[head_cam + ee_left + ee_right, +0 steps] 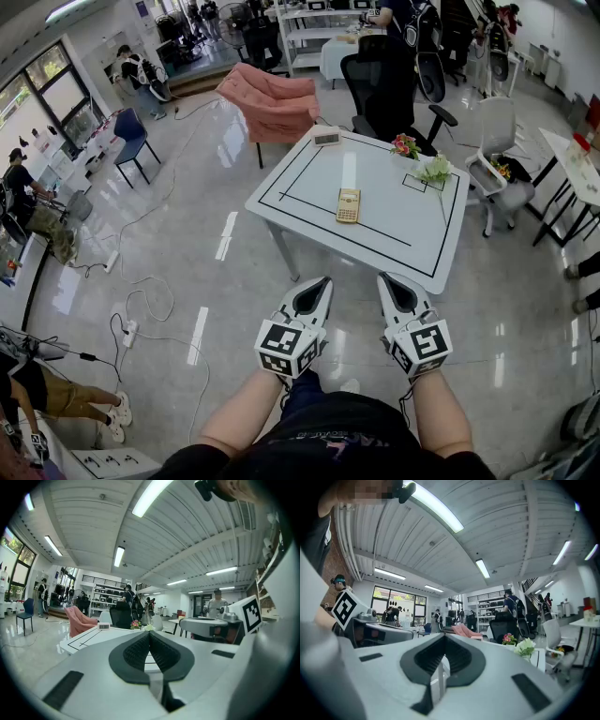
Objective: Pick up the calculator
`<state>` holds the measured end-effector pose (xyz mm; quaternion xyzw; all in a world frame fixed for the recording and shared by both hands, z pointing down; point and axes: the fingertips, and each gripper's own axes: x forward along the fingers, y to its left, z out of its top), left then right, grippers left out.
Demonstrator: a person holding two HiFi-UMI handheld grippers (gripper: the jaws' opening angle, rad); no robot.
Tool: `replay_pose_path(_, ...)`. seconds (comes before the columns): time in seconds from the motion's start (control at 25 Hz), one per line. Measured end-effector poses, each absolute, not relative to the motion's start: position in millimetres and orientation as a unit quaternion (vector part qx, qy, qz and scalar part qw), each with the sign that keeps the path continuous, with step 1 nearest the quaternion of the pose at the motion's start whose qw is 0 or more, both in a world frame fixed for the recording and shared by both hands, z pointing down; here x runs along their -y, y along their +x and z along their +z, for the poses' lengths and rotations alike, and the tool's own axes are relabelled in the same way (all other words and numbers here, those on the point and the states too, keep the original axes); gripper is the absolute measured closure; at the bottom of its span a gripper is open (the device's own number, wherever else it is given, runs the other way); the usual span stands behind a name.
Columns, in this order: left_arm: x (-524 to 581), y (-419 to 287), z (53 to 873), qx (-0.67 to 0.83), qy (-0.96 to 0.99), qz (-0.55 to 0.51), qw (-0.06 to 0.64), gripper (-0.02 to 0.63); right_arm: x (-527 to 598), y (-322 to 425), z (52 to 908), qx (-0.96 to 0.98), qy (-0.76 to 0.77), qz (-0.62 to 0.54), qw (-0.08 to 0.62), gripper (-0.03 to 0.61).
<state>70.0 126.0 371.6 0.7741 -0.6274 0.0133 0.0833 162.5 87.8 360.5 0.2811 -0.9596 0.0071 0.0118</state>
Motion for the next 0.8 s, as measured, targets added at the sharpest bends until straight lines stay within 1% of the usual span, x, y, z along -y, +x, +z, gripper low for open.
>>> replay_pose_path(0.8, -123.8, 60.9, 364.4, 0.642, 0.763, 0.005, 0.075, 0.614, -87.8, 161.2, 354.9, 0.963, 0.269, 0.011, -0.008, 0.577)
